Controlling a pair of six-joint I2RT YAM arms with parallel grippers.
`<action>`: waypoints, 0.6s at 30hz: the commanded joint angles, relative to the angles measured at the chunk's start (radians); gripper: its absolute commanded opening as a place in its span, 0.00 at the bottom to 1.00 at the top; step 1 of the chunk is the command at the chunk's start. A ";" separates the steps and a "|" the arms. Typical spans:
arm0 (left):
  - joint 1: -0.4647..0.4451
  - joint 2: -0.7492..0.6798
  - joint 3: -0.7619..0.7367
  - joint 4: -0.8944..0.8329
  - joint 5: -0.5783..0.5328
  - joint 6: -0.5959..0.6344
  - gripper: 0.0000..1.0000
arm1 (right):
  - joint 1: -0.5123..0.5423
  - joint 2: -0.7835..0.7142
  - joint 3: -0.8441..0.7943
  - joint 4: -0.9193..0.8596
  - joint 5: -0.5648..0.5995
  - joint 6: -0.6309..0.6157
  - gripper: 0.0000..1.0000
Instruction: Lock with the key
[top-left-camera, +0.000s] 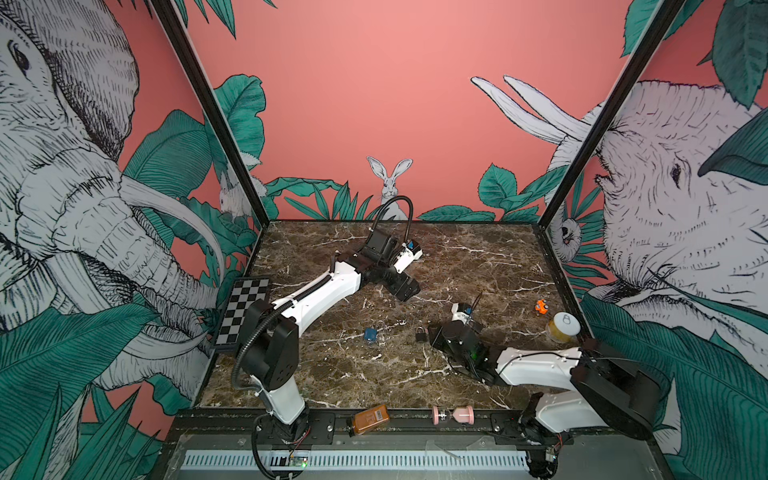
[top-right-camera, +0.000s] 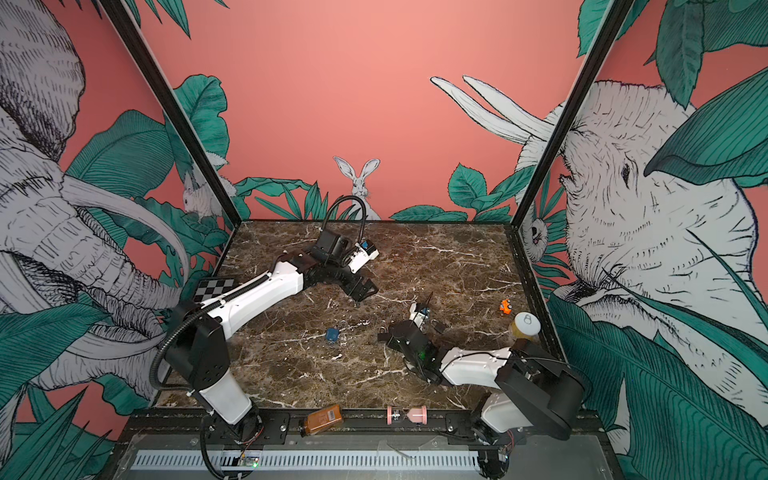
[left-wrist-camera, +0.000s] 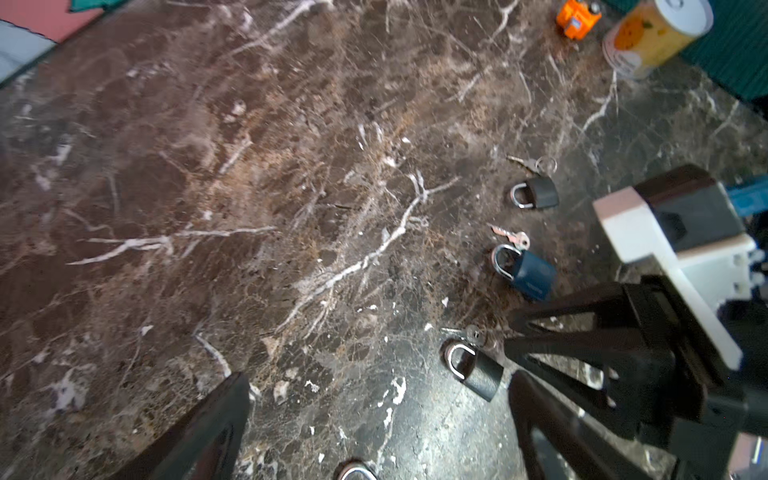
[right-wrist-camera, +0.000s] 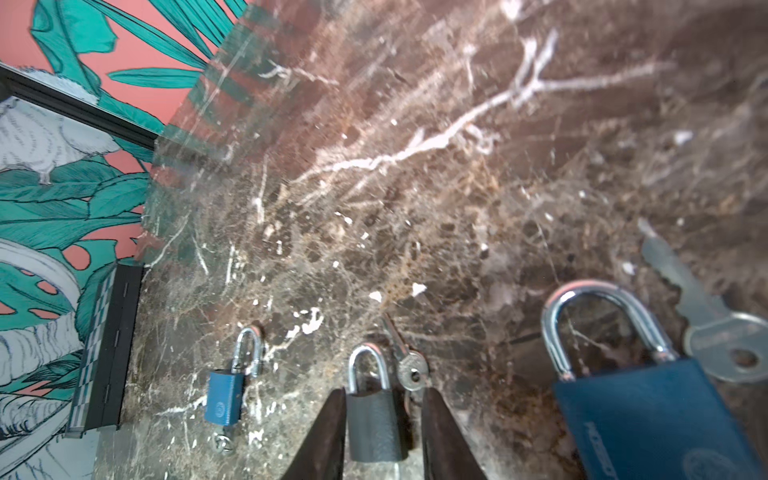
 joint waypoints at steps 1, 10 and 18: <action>0.019 -0.045 -0.066 0.161 -0.081 -0.152 0.97 | 0.008 -0.050 0.044 -0.088 0.041 -0.103 0.30; 0.117 -0.264 -0.367 0.287 -0.227 -0.482 0.97 | 0.019 -0.200 0.145 -0.363 0.009 -0.326 0.31; 0.127 -0.421 -0.528 0.101 -0.277 -0.406 0.97 | 0.048 -0.200 0.165 -0.418 0.010 -0.380 0.33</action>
